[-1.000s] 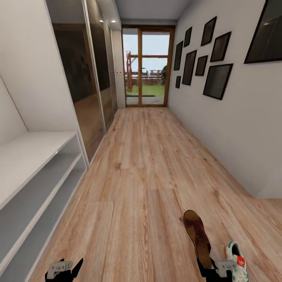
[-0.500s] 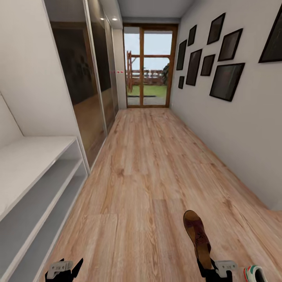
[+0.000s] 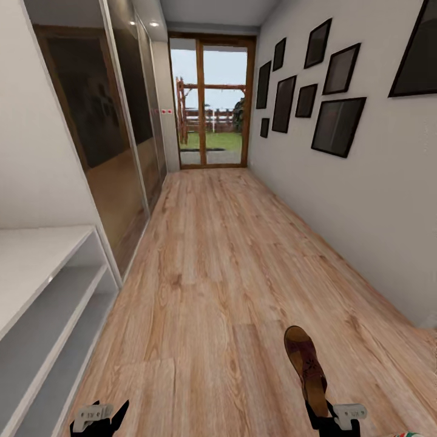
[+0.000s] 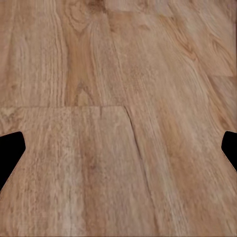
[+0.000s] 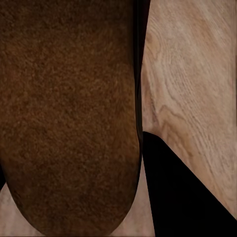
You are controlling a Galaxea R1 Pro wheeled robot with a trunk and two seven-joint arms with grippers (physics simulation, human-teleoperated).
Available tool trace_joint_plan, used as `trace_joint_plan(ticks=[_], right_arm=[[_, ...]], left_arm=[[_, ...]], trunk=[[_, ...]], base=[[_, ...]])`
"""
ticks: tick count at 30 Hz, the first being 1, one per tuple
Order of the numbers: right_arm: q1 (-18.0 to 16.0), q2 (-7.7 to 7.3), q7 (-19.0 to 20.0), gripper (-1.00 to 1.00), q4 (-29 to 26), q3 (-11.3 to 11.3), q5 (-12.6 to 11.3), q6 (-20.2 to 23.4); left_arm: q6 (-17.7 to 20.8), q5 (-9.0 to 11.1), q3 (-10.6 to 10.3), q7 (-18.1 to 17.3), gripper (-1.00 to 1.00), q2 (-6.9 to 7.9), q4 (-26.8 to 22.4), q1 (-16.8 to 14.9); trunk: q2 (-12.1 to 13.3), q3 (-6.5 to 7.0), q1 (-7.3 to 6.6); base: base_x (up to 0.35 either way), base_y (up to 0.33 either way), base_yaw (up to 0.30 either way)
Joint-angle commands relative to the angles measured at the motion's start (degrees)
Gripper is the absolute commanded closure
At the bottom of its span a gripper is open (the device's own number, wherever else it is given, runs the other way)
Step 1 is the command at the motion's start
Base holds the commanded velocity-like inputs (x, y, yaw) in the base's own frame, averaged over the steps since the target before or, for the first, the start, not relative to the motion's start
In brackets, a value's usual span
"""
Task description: Pick up the two gym shoes and the two sandals from the corridor floor and place them onto the hallstand (shoe rack) in the corridor, making sure they are on the rack and not on the floor. Arrange them so the two gym shoes are next to each other and the two sandals are next to each other.
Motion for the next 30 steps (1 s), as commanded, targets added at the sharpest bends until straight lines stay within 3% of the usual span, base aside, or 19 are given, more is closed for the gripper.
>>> trace_joint_plan(ticks=[1,30], right_arm=[[-0.06,-0.05,0.27,1.0,0.06,0.4,-0.84,-0.14],[-0.06,-0.05,0.27,1.0,0.06,0.4,-0.78,-0.14]], left_arm=[[-0.02,0.31,0.13,-0.41,-1.0,-0.02,0.06,-0.03],[-0.08,0.19,0.13,-0.35,-1.0,-0.04,1.57,-0.03]], trunk=[[-0.02,-0.05,0.02],[-0.02,-0.05,0.02]], base=[[0.322,0.148,-0.261],[0.305,0.16,-0.262]])
